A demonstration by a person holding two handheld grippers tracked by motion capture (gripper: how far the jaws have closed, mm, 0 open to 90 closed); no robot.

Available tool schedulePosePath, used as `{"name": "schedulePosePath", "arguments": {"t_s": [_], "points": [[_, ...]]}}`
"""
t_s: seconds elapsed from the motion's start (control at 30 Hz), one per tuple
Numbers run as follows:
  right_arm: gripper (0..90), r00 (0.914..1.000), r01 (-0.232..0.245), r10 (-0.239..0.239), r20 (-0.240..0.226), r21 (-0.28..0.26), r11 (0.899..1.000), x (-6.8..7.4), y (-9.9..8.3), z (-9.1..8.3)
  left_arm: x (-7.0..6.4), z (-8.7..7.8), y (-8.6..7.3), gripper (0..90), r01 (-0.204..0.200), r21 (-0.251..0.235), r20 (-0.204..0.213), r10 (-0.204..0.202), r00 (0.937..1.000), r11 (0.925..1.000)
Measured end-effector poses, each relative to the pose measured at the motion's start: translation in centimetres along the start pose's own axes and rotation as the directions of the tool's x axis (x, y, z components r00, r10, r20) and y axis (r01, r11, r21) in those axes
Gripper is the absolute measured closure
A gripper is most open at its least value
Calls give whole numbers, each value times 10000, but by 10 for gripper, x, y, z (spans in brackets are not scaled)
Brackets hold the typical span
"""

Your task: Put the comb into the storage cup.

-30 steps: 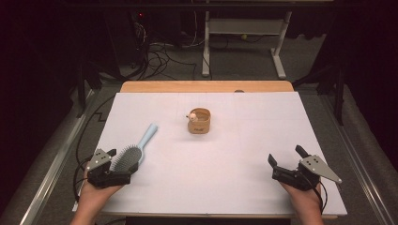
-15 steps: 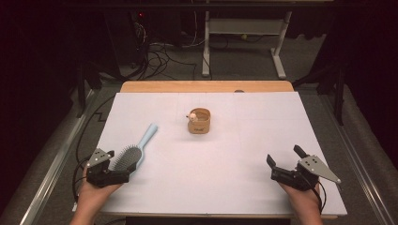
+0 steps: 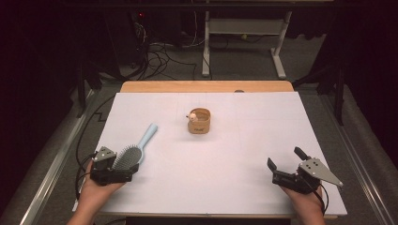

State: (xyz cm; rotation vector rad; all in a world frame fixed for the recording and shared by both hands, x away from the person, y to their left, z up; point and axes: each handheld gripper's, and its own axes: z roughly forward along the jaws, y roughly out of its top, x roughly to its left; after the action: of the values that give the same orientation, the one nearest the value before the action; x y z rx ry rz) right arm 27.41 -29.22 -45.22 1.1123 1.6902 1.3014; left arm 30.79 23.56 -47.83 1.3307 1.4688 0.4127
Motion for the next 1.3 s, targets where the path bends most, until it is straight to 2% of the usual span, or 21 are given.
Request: {"name": "schedulePosePath", "arguments": {"t_s": [0.1, 0.13, 0.27, 0.3, 0.47, 0.5, 0.6, 0.77, 0.87, 0.93, 1.03, 1.07, 1.1, 1.13, 1.17, 1.2, 1.23, 1.27, 1.3], "points": [[1, 10000, -12, 12, -23, 16, 10000, 0, 0, 0, -2, 2, -2, 14, 24, 252, 70, -25, 10000, 9997], [1, 10000, -5, 5, -28, 5, 10000, 0, 0, 0, -3, 3, -3, 9, -178, 449, -35, 180, 9998, 9988], [1, 10000, 46, -46, -67, 23, 10000, 1, 0, 0, -1, 4, -1, 10, -93, 630, -137, 102, 9999, 9980], [1, 10000, 25, -24, -67, 45, 10000, 1, 0, 1, 2, 5, 0, 10, -170, 703, -333, 194, 9993, 9974], [1, 10000, -16, 16, -46, 50, 10000, 1, 0, 0, 8, 9, 1, 9, -153, 913, -747, 222, 9970, 9957], [1, 10000, -28, 29, -43, 38, 10000, 1, 0, 0, 9, 10, 1, 9, -259, 1014, -879, 349, 9955, 9945], [1, 10000, -20, 20, -34, 53, 10000, 1, 0, 0, 10, 10, 1, 9, -272, 1226, -938, 389, 9948, 9921], [1, 10000, 33, -33, -73, 82, 10000, 1, 0, 1, 6, 11, 4, 9, -569, 1532, -1093, 741, 9912, 9866], [1, 10000, 16, -16, -79, 74, 10000, 0, -1, 1, 3, 14, 7, 9, -795, 1967, -1207, 1046, 9872, 9772], [1, 10000, 3, -2, -85, 74, 10000, 0, -1, 1, 2, 15, 8, 9, -889, 2041, -1251, 1160, 9853, 9749], [1, 9999, 27, -26, -106, 74, 10000, 0, -1, 1, -3, 18, 11, 10, -1095, 2395, -1334, 1444, 9805, 9647], [1, 9999, 57, -56, -102, 88, 9999, 1, -1, 1, -5, 21, 12, 11, -1188, 2587, -1401, 1589, 9773, 9586], [1, 9999, 57, -56, -102, 88, 9999, 1, -1, 1, -5, 21, 12, 11, -1188, 2587, -1401, 1589, 9773, 9586], [1, 9998, 149, -148, -93, 127, 9998, 2, -1, 1, -6, 24, 14, 12, -1197, 2864, -1535, 1689, 9736, 9506], [1, 9998, 159, -158, -102, 131, 9998, 2, -1, 2, -6, 24, 14, 13, -1197, 2864, -1535, 1689, 9736, 9506], [1, 9998, 164, -163, -108, 129, 9998, 3, -1, 2, -6, 25, 14, 15, -1229, 3013, -1532, 1752, 9725, 9456], [1, 9998, 189, -187, -116, 129, 9997, 3, -1, 2, -7, 29, 14, 15, -1354, 3198, -1626, 1950, 9672, 9378], [1, 9998, 188, -186, -123, 121, 9998, 3, 0, 2, -7, 29, 14, 15, -1354, 3198, -1626, 1950, 9672, 9378], [1, 9997, 200, -199, -126, 117, 9997, 3, 0, 2, -7, 31, 14, 18, -1375, 3380, -1648, 2024, 9653, 9310]]}}
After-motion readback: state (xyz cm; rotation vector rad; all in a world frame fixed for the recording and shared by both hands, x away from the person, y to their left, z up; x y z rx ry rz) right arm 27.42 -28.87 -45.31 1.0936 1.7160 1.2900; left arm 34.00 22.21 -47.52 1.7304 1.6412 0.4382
